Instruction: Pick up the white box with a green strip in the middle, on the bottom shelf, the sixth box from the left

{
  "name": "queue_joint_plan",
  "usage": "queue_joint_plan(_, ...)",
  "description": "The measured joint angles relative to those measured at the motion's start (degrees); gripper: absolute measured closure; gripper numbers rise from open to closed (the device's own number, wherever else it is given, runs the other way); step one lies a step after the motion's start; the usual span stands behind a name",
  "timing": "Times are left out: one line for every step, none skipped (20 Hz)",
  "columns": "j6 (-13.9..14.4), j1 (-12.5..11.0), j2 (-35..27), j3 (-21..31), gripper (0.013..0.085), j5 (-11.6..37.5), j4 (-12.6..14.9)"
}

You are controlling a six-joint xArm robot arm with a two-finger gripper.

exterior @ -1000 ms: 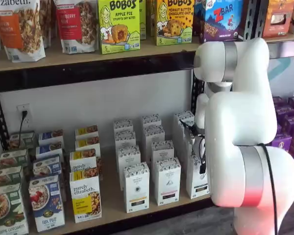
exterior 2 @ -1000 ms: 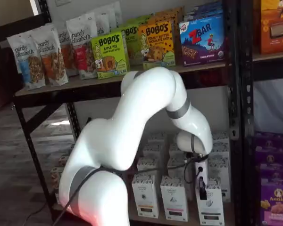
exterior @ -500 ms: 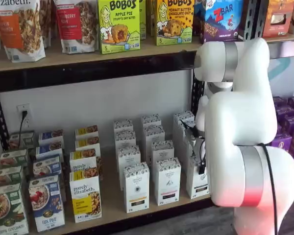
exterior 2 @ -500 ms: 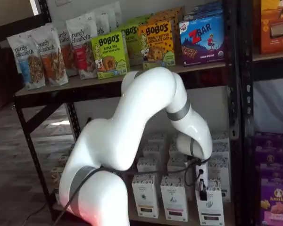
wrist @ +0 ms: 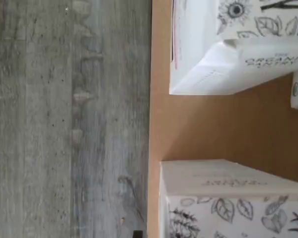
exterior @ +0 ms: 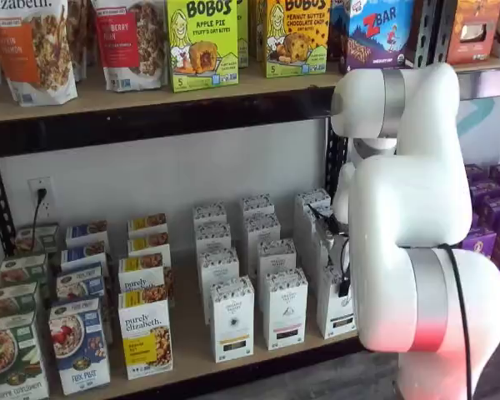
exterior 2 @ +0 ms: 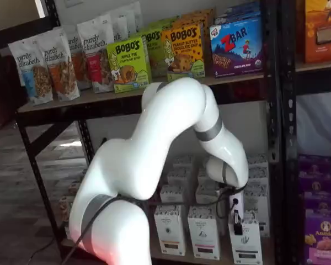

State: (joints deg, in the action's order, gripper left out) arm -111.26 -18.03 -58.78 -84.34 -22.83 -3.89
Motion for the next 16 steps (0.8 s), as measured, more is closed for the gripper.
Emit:
queue_joint_plan(0.2,0.0,0.0,0.0,0.029,-0.3,0.1)
queue_joint_plan(0.1,0.0,0.1,0.0,0.029,-0.3,0.1)
queue_joint_plan(0.3,0.0,0.1,0.0,0.029,-0.4,0.3)
queue_joint_plan(0.4,0.0,0.1,0.1,0.029,-0.4,0.4)
queue_joint_plan(0.2,0.0,0.2,0.2,0.033,-0.3,0.2)
queue_joint_plan(0.0,0.0,0.2,0.4,0.033,-0.1,0.0)
queue_joint_plan(-0.1,0.0,0.2,0.5,0.037,0.0,-0.2)
queue_joint_plan(-0.2,0.0,0.3,0.5,0.041,0.1,-0.3)
queue_joint_plan(-0.3,0.0,0.3,0.5,0.041,0.0,-0.3)
queue_joint_plan(-0.3,0.1,0.3,0.6,0.045,0.0,-0.4)
queue_joint_plan(-0.2,0.1,0.4,0.7,0.045,0.0,-0.3)
queue_joint_plan(0.1,0.1,0.5,1.0,0.045,0.2,0.0)
queue_joint_plan(0.7,0.1,0.6,1.4,0.045,0.8,0.7)
queue_joint_plan(0.9,0.1,0.9,2.2,0.045,1.6,0.9)
queue_joint_plan(1.3,0.2,1.3,3.1,0.045,2.5,1.4)
queue_joint_plan(2.4,0.2,1.8,4.3,0.045,3.4,2.5)
